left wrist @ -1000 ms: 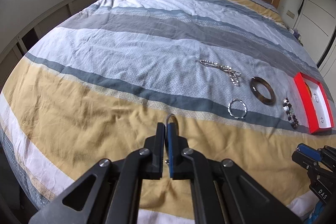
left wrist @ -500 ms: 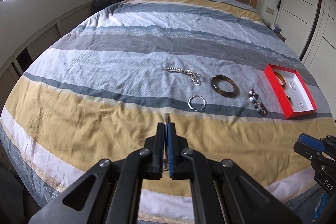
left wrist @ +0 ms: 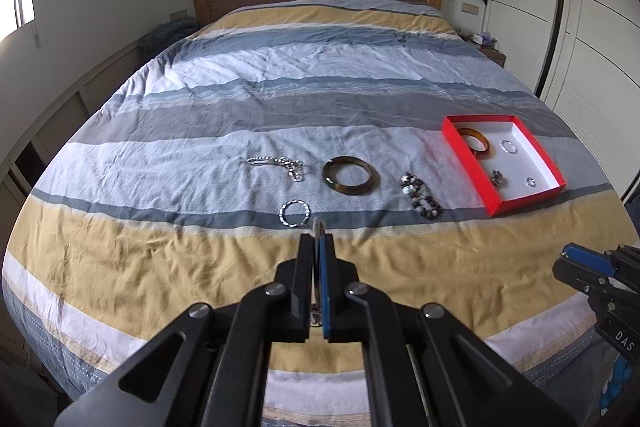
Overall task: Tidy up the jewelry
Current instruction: 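Carry the silver cuff bangle and silver ring in both tools to the red box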
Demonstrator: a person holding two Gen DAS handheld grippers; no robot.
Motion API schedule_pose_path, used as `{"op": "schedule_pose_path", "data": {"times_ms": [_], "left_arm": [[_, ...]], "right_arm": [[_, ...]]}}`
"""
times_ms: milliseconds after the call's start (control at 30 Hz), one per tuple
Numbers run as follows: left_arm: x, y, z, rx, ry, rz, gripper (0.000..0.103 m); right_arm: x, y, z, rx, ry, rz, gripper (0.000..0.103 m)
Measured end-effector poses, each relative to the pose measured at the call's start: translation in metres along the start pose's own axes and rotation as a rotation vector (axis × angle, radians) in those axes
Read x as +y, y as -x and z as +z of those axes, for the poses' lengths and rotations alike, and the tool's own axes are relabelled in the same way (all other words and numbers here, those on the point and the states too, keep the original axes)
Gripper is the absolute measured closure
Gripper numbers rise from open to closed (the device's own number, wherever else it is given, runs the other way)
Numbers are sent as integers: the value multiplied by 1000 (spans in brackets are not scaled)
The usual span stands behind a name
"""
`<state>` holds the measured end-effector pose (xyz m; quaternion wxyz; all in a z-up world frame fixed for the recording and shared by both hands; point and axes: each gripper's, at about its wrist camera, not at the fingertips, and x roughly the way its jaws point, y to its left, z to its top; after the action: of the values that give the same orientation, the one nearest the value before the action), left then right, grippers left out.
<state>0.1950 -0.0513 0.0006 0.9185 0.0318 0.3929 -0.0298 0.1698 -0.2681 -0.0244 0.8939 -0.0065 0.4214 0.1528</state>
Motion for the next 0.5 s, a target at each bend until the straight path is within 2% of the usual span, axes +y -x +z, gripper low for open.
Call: {"op": "schedule_pose_path", "data": {"times_ms": [267, 500], "left_arm": [[-61, -2, 20, -18, -108, -61, 100], [-116, -22, 47, -22, -185, -115, 100]], "right_arm": [[-54, 18, -4, -33, -72, -55, 83], [-112, 22, 7, -54, -121, -111, 83]]}}
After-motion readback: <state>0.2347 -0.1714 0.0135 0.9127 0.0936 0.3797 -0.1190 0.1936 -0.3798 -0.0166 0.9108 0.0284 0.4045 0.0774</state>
